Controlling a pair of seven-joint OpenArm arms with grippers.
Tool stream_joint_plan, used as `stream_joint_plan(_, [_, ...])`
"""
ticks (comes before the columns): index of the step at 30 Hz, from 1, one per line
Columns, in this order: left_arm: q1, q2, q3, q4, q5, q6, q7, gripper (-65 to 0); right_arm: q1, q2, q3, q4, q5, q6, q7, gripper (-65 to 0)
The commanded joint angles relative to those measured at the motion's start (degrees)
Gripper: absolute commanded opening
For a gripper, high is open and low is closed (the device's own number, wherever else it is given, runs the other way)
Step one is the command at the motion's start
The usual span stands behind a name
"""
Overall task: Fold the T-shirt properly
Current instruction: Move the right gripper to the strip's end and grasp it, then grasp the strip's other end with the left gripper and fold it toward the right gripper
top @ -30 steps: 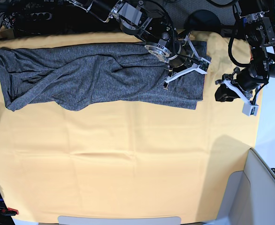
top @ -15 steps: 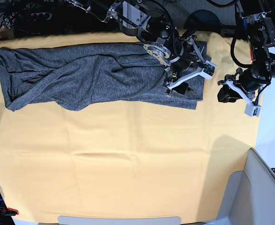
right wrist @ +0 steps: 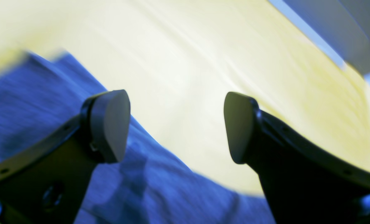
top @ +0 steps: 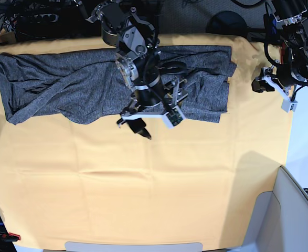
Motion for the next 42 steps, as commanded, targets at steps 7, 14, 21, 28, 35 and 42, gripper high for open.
stream_joint_plan(7, [-0.75, -1.17, 7.14, -0.29, -6.58, -0.33, 1.25, -39.3, -4.14, 0.72, 13.17, 4.99, 0.8, -0.28, 1.45, -18.2])
stream_joint_plan(14, [-2.25, -0.9, 11.89, -0.38, -6.58, -0.33, 1.08, -39.3, -7.21, 3.1, 33.92, 5.17, 18.65, -0.37, 1.45, -18.2])
stream_joint_plan(21, [-2.33, 0.24, 11.89, -0.38, -6.49, -0.33, 1.16, -39.3, -8.8, 3.18, 48.16, 5.08, 24.89, -0.02, 1.45, -18.3])
stream_joint_plan(28, [-2.33, 1.47, 11.98, -0.47, -6.49, -0.33, 1.43, -39.3, -9.76, 5.03, 49.66, 4.99, 25.15, -0.02, 1.45, -18.3])
stream_joint_plan(35, [-2.33, 1.47, 11.98, -4.25, -6.49, -0.33, 1.16, -39.3, -10.03, 5.12, 49.66, 4.99, 25.15, -0.02, 1.45, -18.3])
stream_joint_plan(42, [-2.42, 1.65, 15.05, -5.48, -6.58, -0.33, 1.08, -39.3, -10.03, 5.12, 49.66, 4.99, 25.15, 0.07, 1.45, -18.3])
